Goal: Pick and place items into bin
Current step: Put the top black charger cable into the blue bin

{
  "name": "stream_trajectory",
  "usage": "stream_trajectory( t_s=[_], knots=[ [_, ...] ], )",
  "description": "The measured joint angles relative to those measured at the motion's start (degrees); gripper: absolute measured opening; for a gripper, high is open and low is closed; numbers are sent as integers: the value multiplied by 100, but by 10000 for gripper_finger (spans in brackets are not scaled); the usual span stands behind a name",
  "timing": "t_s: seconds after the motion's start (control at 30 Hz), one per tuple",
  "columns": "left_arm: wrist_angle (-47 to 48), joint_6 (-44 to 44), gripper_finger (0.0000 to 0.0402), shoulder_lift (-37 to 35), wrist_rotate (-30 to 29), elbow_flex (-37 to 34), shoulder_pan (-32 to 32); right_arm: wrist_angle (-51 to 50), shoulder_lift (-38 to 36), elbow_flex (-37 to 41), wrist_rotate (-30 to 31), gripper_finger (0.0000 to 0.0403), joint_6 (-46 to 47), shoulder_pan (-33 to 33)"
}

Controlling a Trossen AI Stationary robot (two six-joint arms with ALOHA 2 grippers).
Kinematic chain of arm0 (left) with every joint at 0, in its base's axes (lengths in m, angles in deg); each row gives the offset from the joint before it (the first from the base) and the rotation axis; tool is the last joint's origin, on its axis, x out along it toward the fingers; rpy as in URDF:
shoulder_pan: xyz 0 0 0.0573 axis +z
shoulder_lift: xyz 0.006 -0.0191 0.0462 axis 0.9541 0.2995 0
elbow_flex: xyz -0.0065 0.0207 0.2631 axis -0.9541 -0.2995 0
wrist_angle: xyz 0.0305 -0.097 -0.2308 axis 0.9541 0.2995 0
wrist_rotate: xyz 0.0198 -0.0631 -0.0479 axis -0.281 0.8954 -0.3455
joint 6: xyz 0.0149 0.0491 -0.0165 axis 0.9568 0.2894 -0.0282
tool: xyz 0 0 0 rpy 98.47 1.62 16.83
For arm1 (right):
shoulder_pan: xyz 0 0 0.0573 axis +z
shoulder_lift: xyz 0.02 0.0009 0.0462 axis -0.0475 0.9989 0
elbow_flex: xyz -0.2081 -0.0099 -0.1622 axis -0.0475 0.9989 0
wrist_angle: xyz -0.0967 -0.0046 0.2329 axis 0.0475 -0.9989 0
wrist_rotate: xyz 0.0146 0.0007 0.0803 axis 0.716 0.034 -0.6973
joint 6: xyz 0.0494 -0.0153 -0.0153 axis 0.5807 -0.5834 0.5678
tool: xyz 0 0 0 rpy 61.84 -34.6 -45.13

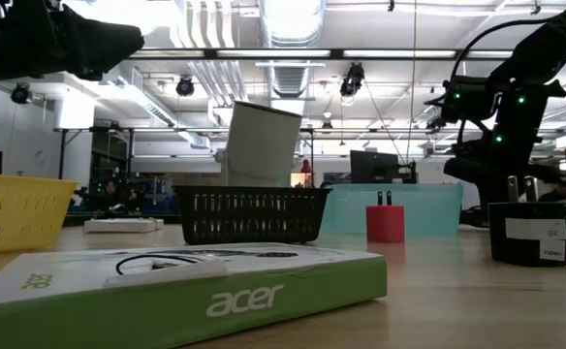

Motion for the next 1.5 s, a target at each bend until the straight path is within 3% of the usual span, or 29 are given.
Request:
stream_trajectory(
  t_s=[0.27, 0.67, 1.23, 1.5],
  knots=[
    [2, 0, 208, -1, 0, 0, 2, -92, -11, -449, 22, 20, -69, 0],
    [2, 0, 208, 28, 0, 0, 2, -1150, -18, -1548, 36, 20, -185, 4],
    [-2, -5, 208, 25, -1, 0, 1, -534, -20, -1963, 198, 20, -690, 323],
    [-75, -19, 208, 36, -1, 0, 1, 637, -20, -1981, -19, 20, -1018, 1027]
  ],
)
